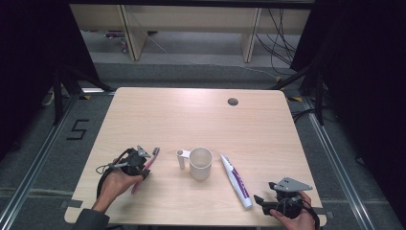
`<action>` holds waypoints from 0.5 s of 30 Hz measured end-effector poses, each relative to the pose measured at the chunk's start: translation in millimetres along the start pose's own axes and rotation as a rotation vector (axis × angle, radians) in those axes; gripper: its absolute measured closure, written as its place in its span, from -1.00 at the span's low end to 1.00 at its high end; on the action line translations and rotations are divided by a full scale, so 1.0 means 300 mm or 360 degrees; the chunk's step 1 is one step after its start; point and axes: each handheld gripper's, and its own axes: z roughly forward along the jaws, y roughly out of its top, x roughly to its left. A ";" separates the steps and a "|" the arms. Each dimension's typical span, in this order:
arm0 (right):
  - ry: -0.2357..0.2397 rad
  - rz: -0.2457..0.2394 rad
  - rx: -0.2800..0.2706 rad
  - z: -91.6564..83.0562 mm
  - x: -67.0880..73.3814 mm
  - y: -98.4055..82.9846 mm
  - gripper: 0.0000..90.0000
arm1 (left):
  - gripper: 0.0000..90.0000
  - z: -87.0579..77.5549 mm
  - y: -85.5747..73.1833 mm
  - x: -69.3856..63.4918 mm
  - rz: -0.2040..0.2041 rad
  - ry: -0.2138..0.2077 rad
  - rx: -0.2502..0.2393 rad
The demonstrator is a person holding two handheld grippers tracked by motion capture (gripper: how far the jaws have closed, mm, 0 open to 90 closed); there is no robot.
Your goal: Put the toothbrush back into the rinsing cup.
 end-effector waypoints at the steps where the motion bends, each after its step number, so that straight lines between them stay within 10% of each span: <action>1: 0.0002 0.0019 0.0005 -0.001 0.002 -0.001 -0.44 | 0.57 0.004 0.003 0.003 0.0009 -0.0001 0.0013; 15: 0.0015 -0.0005 0.0027 0.002 0.003 0.000 -0.44 | 0.82 0.006 0.062 0.022 0.0019 -0.0117 0.0285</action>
